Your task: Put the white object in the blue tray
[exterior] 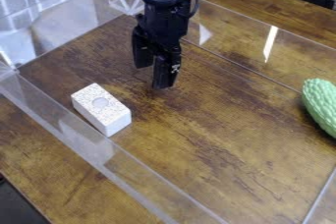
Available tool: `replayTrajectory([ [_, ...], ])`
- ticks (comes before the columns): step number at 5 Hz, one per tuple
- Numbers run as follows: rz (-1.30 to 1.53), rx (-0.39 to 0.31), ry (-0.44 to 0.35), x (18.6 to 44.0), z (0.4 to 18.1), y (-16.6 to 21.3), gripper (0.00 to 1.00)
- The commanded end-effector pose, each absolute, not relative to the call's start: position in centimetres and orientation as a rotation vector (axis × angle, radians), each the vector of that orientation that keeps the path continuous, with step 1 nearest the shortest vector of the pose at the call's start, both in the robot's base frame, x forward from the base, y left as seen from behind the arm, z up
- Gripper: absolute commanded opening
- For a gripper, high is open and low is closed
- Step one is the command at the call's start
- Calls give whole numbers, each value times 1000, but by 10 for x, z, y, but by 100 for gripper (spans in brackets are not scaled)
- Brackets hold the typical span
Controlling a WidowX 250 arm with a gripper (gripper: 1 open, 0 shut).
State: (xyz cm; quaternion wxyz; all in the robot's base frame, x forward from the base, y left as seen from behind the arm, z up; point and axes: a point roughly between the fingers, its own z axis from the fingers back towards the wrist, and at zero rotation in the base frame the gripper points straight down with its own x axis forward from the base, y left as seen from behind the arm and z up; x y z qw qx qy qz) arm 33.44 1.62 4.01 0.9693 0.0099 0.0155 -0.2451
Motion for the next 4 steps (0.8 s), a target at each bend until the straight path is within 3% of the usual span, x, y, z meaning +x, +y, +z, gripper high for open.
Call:
replayTrajectory([
  [1,-478,42,-41,340,62,24,100],
  [4,-478,40,-39,337,60,29,100],
])
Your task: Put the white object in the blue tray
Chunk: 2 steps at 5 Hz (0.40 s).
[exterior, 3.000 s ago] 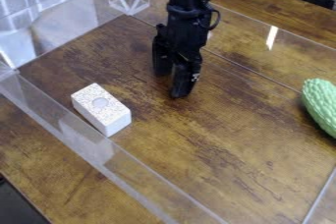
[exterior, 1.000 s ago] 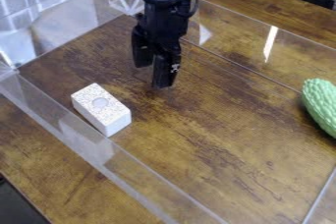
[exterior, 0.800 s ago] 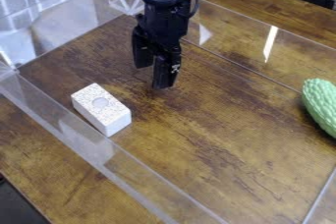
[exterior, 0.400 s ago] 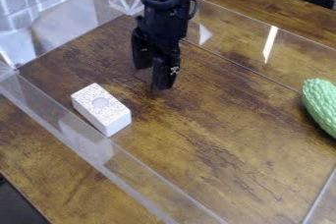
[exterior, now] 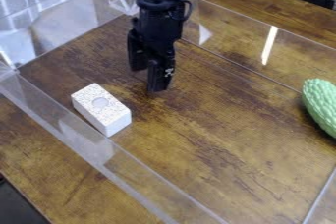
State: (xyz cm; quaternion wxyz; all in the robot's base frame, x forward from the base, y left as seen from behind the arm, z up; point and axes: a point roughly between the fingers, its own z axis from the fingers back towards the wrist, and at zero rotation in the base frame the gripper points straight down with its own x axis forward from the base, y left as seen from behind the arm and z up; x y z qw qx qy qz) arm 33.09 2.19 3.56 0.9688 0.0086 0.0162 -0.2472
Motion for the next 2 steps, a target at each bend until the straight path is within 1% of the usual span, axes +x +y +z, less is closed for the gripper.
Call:
replayTrajectory([
  [1,-537,43,-31,336,58,31,100],
  [2,-598,47,-21,335,56,33,100],
])
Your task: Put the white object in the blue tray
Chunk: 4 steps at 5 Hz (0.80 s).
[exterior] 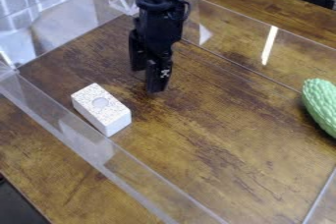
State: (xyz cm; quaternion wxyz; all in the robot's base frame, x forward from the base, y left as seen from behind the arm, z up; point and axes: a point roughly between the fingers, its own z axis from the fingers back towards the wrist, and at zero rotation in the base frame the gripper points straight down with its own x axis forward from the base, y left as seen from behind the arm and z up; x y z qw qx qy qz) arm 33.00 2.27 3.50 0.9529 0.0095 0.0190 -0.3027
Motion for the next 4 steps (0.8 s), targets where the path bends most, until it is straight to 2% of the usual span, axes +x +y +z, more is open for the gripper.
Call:
replayTrajectory([
  [1,-645,48,-12,336,53,34,100],
  [4,-736,53,4,336,48,35,100],
])
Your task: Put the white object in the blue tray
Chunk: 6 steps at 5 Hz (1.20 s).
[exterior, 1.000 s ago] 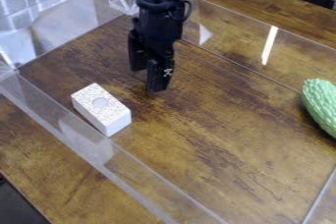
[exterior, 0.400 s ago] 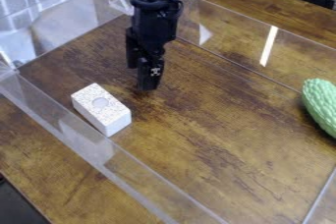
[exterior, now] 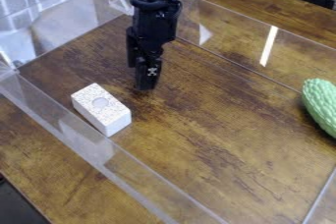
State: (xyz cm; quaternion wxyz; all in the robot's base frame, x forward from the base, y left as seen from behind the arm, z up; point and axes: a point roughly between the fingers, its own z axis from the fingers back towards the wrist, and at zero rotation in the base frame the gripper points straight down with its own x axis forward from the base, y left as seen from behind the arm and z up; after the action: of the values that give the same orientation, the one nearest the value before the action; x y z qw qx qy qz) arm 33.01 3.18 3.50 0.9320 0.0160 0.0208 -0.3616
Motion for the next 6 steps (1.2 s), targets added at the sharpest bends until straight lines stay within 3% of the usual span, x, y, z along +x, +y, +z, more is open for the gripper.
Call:
replayTrajectory([
  [1,-755,54,8,335,46,35,100],
  [6,-822,53,29,334,37,34,100],
])
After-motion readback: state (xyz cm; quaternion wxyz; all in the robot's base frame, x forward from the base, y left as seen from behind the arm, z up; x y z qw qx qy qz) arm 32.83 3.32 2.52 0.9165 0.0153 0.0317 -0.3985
